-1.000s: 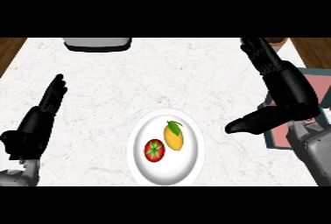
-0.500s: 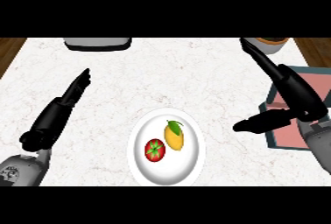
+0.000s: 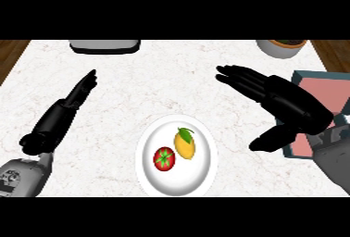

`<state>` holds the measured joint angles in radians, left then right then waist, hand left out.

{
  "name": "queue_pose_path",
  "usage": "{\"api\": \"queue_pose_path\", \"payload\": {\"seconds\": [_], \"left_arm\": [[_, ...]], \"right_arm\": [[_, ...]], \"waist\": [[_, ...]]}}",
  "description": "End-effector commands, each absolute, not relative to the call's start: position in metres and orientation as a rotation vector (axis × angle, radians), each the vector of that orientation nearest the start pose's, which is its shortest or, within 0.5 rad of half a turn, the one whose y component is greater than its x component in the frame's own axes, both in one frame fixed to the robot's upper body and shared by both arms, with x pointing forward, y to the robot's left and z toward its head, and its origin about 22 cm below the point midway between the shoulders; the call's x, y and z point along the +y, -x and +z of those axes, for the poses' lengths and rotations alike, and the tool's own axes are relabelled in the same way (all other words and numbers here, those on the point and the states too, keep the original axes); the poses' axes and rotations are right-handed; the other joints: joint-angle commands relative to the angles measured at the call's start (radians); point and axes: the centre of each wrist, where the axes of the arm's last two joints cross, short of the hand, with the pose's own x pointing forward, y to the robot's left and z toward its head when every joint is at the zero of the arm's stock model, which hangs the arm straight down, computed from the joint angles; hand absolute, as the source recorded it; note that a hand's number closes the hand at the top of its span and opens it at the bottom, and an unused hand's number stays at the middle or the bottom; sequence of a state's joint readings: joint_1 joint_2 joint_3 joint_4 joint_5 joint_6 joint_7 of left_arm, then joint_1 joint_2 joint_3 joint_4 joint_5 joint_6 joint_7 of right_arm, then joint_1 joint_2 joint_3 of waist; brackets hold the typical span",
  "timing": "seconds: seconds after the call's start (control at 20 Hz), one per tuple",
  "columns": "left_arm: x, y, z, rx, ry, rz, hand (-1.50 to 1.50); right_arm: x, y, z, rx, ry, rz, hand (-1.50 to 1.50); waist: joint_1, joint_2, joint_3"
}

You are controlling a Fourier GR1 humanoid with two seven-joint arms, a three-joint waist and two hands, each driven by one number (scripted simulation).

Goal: Pick the lemon from the plate and place it in the cardboard box

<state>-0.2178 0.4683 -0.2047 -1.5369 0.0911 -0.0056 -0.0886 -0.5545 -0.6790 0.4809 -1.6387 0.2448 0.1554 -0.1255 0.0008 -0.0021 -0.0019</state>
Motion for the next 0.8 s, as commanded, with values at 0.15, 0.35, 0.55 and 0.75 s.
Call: {"api": "queue_pose_path", "payload": {"seconds": [0.15,0.35,0.55,0.75], "left_arm": [[0.258,-0.29,0.081,-1.746,-0.093,-0.533,0.0],[0.277,-0.286,0.06,-1.74,-0.088,-0.508,0.0],[0.28,-0.293,0.071,-1.744,-0.095,-0.53,0.0],[0.254,-0.295,0.056,-1.746,-0.111,-0.531,0.0]], "right_arm": [[-0.147,-0.273,0.174,-1.65,0.378,1.763,-1.5],[-0.111,-0.255,0.157,-1.539,0.479,1.85,-1.5],[-0.093,-0.237,0.172,-1.422,0.526,1.889,-1.5],[-0.062,-0.233,0.155,-1.366,0.522,1.869,-1.5]], "waist": [[-0.001,-0.005,0.0],[0.003,-0.001,0.0],[-0.005,-0.002,0.001],[-0.001,0.001,0.001]]}}
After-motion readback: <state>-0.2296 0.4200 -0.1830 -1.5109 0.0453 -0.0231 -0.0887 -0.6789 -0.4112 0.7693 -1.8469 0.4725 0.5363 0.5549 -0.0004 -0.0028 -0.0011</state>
